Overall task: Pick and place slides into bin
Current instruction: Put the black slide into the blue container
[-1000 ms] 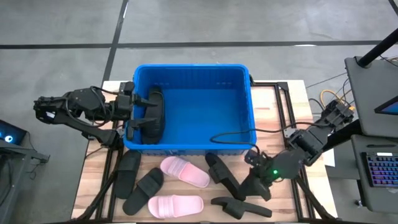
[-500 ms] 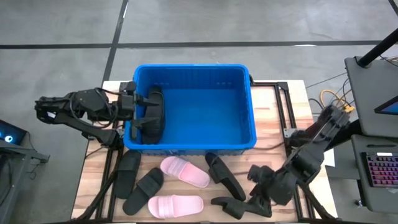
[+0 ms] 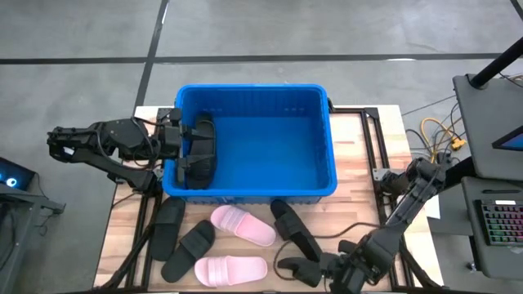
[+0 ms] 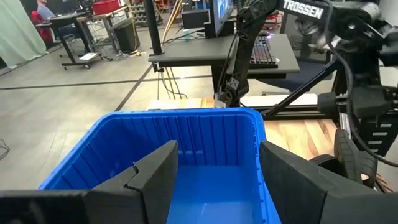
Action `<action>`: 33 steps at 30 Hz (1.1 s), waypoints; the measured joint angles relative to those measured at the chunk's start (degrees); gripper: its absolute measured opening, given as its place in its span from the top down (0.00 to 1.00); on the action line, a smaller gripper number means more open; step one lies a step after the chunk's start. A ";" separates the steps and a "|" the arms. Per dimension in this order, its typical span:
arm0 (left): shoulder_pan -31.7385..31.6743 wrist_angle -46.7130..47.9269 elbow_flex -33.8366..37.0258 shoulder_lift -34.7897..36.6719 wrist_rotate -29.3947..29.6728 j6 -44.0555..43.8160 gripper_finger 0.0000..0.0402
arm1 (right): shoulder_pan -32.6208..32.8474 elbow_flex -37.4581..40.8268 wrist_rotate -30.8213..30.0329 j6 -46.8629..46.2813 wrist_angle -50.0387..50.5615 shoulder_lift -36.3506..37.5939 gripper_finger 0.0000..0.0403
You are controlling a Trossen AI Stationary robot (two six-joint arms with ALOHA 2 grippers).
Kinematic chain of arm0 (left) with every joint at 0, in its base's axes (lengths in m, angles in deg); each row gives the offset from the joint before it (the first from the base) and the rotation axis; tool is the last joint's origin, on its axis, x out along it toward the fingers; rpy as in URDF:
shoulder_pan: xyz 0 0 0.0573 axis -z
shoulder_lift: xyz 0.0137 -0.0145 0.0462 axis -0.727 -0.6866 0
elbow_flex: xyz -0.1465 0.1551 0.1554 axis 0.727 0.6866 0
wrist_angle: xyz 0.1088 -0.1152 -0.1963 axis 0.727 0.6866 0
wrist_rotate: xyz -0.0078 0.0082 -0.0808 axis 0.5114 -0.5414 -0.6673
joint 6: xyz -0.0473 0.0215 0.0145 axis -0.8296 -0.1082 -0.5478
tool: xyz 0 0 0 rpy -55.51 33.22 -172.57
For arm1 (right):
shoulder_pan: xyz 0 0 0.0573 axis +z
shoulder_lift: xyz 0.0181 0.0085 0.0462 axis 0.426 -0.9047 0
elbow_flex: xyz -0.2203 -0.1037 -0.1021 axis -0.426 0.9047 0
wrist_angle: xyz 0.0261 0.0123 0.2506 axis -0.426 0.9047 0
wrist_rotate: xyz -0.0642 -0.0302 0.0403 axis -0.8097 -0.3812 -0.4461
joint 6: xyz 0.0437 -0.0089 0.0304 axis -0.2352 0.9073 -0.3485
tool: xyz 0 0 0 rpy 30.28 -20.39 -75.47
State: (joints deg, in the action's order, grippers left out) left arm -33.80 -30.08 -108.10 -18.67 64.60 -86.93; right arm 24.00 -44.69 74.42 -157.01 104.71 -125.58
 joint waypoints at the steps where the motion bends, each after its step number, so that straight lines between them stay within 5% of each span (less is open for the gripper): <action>1: 0.00 -0.02 0.00 -0.05 0.00 0.00 0.47 | 0.29 0.00 -0.11 0.36 0.63 -0.50 0.63; 9: 0.00 0.04 0.04 -0.45 0.00 -0.01 0.47 | 0.89 0.00 -8.04 0.84 5.50 -1.15 0.67; 19: 0.00 0.09 0.07 -0.69 -0.02 0.66 0.47 | 1.02 0.01 -8.52 6.72 6.57 -1.96 0.65; 33: 0.00 0.05 0.07 -0.90 0.00 1.92 0.47 | 1.20 0.04 -8.92 5.87 6.14 -3.56 0.35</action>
State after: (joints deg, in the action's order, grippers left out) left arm -33.80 -30.03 -108.04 -19.57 64.60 -85.01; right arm 25.20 -44.64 65.50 -151.14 110.85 -129.14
